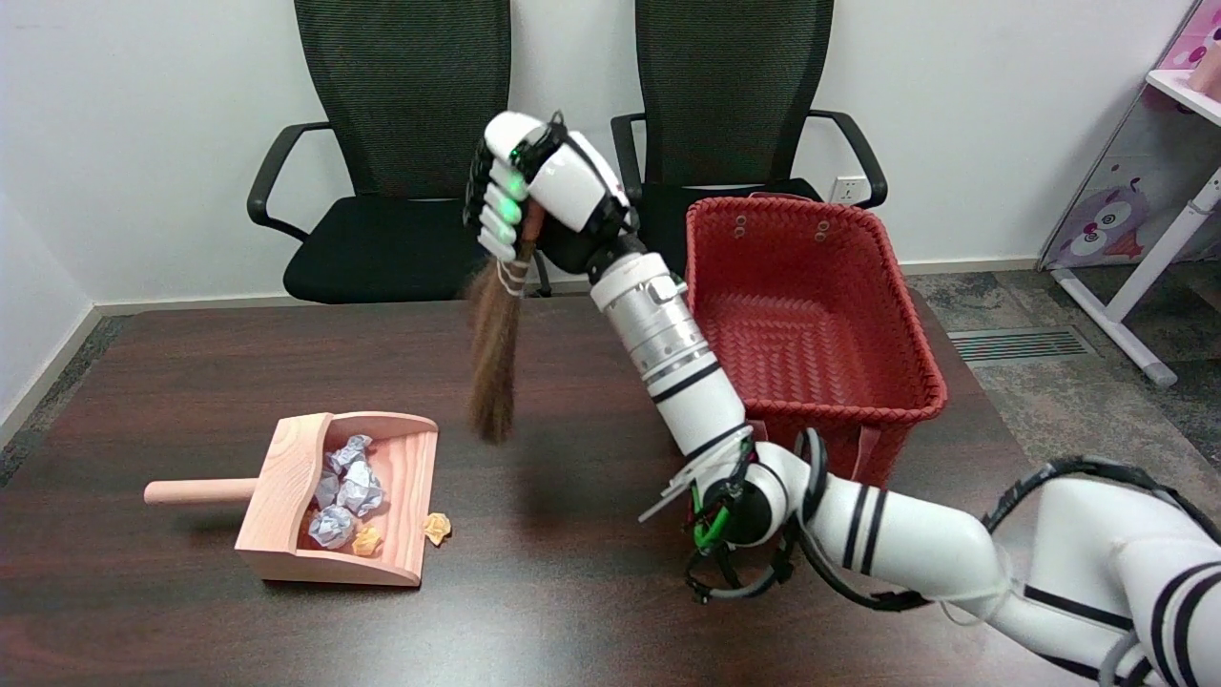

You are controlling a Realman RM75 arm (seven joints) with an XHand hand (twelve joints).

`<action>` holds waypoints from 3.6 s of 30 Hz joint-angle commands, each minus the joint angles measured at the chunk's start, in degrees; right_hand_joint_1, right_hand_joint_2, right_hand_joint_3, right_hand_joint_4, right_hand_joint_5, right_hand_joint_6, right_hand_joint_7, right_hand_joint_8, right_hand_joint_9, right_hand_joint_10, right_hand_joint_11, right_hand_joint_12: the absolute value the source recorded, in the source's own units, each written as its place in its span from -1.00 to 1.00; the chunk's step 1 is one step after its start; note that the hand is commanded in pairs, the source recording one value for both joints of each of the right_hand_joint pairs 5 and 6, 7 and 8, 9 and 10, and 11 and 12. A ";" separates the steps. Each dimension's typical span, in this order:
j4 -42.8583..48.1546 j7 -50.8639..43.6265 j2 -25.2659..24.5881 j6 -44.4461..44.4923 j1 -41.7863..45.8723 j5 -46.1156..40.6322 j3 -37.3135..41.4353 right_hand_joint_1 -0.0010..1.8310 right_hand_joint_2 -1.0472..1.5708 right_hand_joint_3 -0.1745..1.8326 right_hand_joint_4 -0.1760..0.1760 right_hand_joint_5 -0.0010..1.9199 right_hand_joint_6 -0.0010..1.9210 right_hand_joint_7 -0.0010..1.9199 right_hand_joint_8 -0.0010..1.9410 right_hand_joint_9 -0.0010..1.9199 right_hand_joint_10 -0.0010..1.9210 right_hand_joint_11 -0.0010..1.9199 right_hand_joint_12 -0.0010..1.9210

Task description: Sweep the paper ball into the dustpan.

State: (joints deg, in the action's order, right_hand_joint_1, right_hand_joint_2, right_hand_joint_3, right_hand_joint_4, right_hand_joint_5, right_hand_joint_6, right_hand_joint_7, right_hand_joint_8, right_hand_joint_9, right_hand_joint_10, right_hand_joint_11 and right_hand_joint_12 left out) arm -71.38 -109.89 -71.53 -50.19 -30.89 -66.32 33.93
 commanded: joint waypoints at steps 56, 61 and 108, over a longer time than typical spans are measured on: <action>-18.91 -36.88 -32.35 51.57 30.23 54.59 31.90 -0.07 1.00 0.89 0.14 1.00 1.00 1.00 0.98 1.00 1.00 1.00 1.00; -11.19 -36.88 -32.91 45.42 27.87 51.34 30.08 -0.07 1.00 0.91 0.12 1.00 1.00 1.00 0.98 1.00 1.00 1.00 1.00; 31.45 -12.98 -32.97 -3.52 9.42 14.46 2.70 -0.24 0.70 1.00 0.05 1.00 1.00 1.00 0.98 1.00 1.00 1.00 1.00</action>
State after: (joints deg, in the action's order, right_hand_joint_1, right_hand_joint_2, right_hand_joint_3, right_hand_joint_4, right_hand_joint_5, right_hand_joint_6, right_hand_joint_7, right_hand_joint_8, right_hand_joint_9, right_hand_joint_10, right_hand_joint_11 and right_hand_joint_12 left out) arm -50.52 -143.52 -103.83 -38.71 -15.44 -38.38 46.20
